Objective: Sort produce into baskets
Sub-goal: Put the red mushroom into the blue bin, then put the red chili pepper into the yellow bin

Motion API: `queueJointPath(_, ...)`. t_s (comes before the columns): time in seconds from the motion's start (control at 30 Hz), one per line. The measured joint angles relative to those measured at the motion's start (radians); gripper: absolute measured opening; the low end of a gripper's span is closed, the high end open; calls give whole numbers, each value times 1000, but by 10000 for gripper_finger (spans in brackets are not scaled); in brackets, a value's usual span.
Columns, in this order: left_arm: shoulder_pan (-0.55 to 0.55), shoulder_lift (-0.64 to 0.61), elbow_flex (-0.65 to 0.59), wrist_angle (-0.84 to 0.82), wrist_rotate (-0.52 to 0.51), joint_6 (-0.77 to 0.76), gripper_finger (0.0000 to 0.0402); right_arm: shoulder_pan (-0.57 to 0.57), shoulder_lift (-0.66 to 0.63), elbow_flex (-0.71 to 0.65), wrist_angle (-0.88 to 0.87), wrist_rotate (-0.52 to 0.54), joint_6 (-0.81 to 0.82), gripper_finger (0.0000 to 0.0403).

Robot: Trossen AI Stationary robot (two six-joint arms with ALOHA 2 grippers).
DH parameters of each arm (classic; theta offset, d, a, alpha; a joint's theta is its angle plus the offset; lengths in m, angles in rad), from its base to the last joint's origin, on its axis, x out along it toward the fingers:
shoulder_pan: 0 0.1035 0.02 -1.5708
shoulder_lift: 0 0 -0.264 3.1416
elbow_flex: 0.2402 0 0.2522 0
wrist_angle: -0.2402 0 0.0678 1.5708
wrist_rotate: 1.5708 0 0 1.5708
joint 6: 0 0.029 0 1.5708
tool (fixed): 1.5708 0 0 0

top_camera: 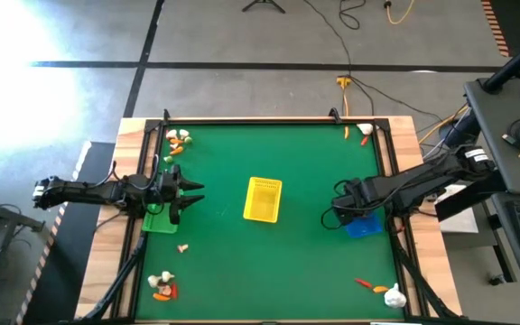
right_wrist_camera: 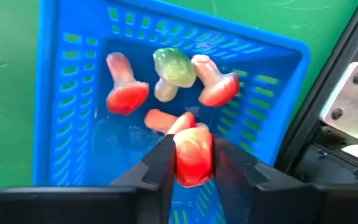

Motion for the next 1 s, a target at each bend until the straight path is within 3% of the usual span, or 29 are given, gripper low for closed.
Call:
queueJointPath(0.17,0,0,0,0,0,0,158,0,-2,3,8,0,-2,155)
queueJointPath(0.3,0,0,0,0,0,0,158,0,-2,56,4,3,18,176)
queueJointPath(0.5,0,0,0,0,0,0,158,33,24,223,6,73,25,169)
queueJointPath(0.8,0,0,0,0,0,0,158,271,210,535,83,244,-160,144)
queueJointPath(0.9,0,0,0,0,0,0,158,357,307,602,135,230,-255,137)
queueJointPath(1.0,0,0,0,0,0,0,158,424,406,666,72,96,-288,132)
